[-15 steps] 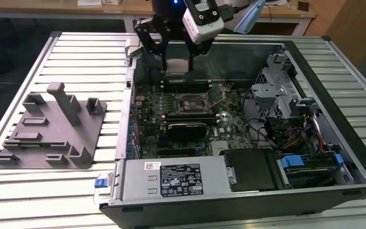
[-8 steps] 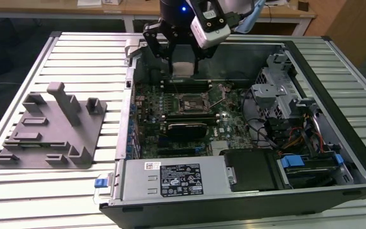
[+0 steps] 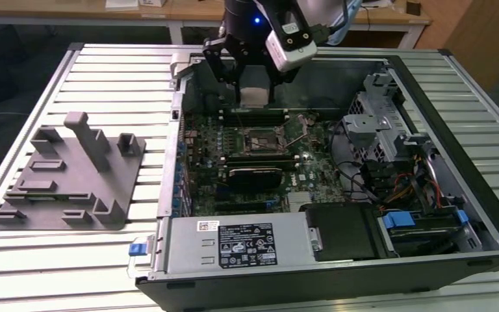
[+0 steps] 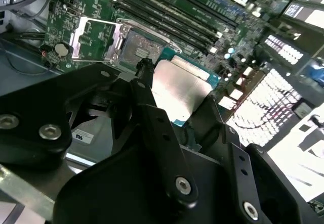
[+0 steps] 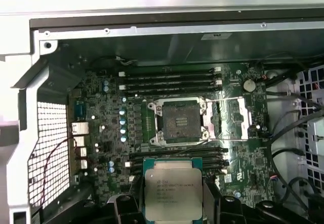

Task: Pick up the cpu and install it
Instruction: 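Pick up the cpu and move it towards the insertion slot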

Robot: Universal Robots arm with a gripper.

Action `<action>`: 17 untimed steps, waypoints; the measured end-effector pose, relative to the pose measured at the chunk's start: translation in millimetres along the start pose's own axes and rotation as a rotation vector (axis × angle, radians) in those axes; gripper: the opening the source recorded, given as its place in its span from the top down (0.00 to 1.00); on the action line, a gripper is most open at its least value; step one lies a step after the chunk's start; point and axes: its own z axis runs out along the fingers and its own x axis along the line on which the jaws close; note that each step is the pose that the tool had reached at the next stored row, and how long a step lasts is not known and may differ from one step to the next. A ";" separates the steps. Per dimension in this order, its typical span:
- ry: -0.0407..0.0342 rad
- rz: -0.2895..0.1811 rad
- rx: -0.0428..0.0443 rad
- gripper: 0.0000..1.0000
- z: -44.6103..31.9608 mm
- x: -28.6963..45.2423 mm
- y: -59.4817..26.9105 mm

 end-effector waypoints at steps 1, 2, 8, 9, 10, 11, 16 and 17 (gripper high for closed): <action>0.0000 0.000 -0.0002 0.45 1.9 -0.3 1.7; 0.0000 0.000 0.0001 0.45 3.7 -0.6 3.3; 0.0000 0.000 0.0006 0.45 15.4 -3.2 11.8; 0.0000 0.000 0.0010 0.45 17.3 -4.1 12.6; 0.0000 0.000 0.0017 0.45 19.2 -5.2 13.2; 0.0001 0.000 0.0024 0.45 20.9 -6.5 13.6; 0.0023 0.000 0.0063 0.45 29.2 -16.4 14.6; 0.0031 0.000 0.0072 0.45 30.8 -18.8 14.7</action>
